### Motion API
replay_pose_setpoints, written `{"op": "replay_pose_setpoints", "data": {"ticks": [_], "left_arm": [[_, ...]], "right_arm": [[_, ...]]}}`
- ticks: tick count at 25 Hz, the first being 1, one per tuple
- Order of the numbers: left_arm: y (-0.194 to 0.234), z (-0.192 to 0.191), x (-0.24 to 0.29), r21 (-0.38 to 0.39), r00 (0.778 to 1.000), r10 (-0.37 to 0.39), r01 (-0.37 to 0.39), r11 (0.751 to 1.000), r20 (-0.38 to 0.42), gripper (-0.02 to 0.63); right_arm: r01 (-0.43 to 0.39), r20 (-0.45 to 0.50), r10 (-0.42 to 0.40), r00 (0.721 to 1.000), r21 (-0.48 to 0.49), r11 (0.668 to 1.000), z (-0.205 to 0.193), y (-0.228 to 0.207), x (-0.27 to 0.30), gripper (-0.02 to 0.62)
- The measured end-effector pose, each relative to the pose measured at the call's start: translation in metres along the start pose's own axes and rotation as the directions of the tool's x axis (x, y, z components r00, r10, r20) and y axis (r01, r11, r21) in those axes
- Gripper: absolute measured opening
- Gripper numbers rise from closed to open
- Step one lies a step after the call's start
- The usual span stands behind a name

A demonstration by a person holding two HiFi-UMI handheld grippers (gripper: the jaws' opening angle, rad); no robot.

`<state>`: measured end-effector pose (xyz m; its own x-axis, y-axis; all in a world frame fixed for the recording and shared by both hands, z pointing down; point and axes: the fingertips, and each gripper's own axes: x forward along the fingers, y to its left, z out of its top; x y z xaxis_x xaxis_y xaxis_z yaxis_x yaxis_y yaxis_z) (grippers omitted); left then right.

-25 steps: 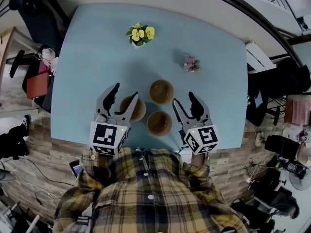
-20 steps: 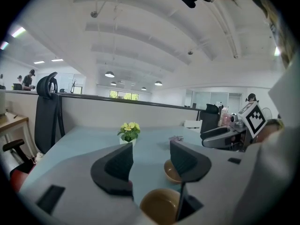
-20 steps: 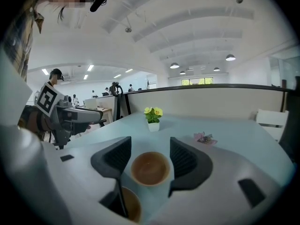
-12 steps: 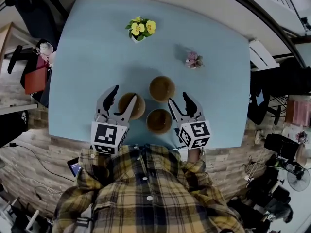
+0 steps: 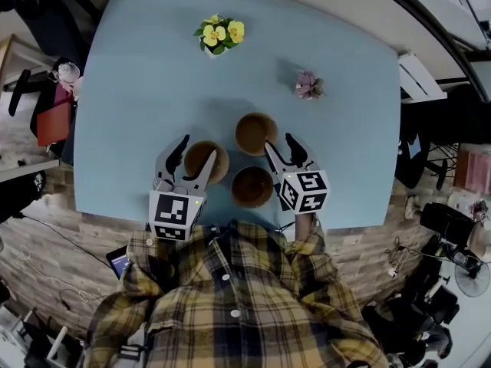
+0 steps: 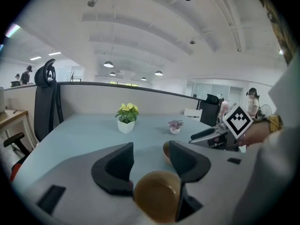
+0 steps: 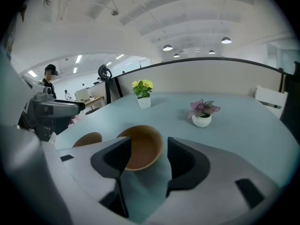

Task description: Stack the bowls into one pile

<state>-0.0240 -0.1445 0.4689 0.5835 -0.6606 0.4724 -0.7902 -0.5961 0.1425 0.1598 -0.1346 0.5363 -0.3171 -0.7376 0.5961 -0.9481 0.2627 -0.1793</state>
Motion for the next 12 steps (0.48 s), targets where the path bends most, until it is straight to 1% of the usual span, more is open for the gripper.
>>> {"op": "replay_pose_setpoints", "data": {"ticks": [6,12], "left_arm": [[0.001,-0.005,0.007,-0.010,1.000,0.003,-0.003,1.000,-0.010,0.229],[0.007,-0.008,0.010,-0.018,1.000,0.013,-0.014,1.000,-0.021,0.227]], "right_arm": [[-0.029,-0.038,0.034,0.999,0.108,0.994,-0.008,-0.010,0.018,0.245],[-0.053,-0.066,0.070,0.995,0.240,0.969,-0.018,-0.018,0.034,0.242]]}}
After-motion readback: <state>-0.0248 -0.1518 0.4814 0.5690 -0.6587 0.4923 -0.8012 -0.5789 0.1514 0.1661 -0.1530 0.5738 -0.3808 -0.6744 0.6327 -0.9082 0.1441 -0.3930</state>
